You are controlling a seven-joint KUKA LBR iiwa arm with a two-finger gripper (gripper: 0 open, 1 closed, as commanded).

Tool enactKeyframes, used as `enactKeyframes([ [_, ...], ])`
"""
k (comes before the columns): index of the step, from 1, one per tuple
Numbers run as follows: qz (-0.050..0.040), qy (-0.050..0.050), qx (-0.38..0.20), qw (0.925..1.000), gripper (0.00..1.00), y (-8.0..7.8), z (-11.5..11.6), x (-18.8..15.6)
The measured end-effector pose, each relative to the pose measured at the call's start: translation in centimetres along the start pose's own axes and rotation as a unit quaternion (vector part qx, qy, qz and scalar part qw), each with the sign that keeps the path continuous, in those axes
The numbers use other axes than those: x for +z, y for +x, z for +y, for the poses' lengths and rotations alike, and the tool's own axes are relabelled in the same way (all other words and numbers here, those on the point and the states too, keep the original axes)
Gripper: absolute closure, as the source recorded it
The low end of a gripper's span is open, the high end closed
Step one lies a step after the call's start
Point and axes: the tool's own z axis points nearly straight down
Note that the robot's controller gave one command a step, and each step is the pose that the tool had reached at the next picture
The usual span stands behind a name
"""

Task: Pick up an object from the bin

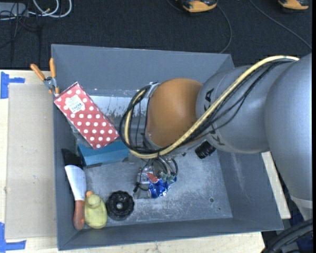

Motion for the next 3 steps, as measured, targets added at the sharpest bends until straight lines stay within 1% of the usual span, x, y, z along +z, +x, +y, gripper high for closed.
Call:
enactKeyframes([
  [1,-0.0036,0.000,0.002,1.0000,0.00,-0.2,-0.1,-0.4],
  [2,-0.0044,-0.002,0.023,0.9997,0.00,-1.5,-2.1,3.6],
  [3,0.0008,0.000,-0.019,0.9998,0.00,-0.2,-5.3,6.5],
])
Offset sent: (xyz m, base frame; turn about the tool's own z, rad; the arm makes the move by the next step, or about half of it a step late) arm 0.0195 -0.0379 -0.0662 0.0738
